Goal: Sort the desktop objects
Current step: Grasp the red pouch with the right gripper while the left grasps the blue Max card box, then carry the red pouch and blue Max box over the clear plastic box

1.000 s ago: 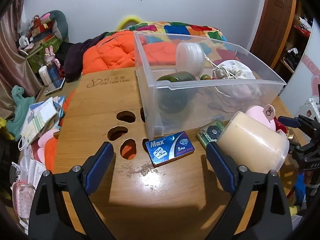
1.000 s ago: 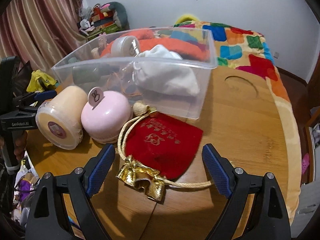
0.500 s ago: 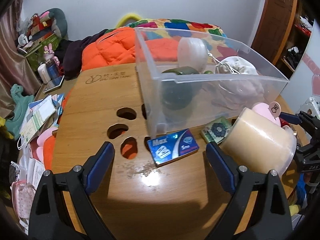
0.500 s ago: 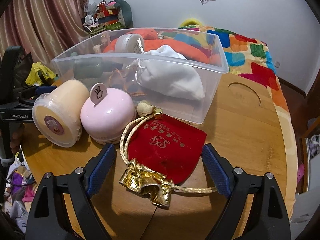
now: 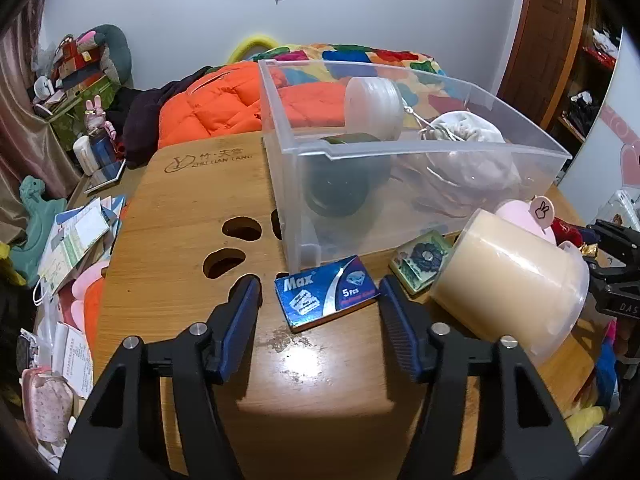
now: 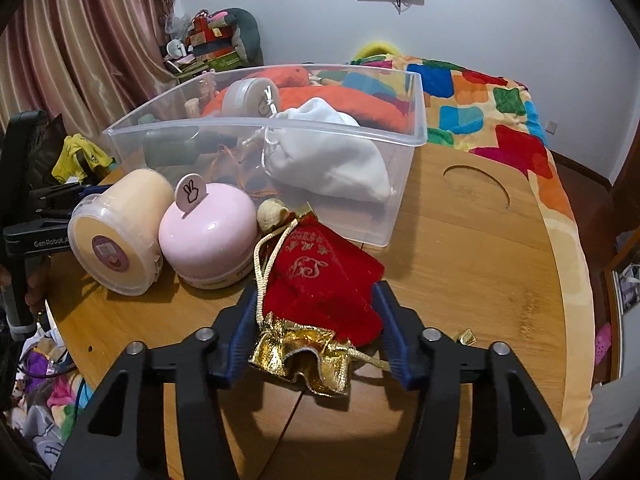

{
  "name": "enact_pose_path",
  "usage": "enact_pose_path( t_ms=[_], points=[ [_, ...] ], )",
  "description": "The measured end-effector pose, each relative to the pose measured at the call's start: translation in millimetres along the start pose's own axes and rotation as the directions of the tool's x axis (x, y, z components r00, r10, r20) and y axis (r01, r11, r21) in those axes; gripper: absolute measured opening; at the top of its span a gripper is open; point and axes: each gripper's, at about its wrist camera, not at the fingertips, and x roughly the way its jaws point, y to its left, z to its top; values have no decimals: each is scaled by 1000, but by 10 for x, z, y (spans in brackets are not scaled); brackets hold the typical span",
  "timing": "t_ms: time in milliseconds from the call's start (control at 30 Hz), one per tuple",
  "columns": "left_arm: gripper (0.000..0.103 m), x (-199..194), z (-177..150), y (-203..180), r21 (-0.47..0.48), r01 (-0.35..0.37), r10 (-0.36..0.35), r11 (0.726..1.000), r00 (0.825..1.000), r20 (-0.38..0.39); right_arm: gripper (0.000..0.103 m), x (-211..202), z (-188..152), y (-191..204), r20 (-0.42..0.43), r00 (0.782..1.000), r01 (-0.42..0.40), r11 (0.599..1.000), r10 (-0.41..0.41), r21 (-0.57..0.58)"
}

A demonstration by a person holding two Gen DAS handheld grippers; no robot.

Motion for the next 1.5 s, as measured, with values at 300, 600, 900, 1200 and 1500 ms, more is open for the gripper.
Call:
enact_pose_path(
  t_ms=[300, 600, 900, 1200, 1500],
  points=[
    [52, -56, -32, 25, 5, -26, 26, 1000, 1000, 16, 38, -94, -54, -82, 25, 1000, -16, 999, 15, 39],
    [52, -204, -66, 70, -25, -28, 29, 999, 999, 46, 38, -336, -53, -132, 86, 996, -3, 998, -3, 65],
    [52, -453, 1, 46, -23, -16, 19, 1000, 995, 101, 38, -521, 19, -59, 124, 992, -3, 999, -2, 38],
    [52, -660, 99, -30, 22, -22, 19, 1000, 989, 144, 38, -643, 152, 12, 157, 988, -8, 1000, 7, 5],
    [52, -783, 263, -78, 50, -6, -3, 999, 984, 180, 38, -721, 332, 81, 189, 982, 5, 999, 2, -38]
  ],
)
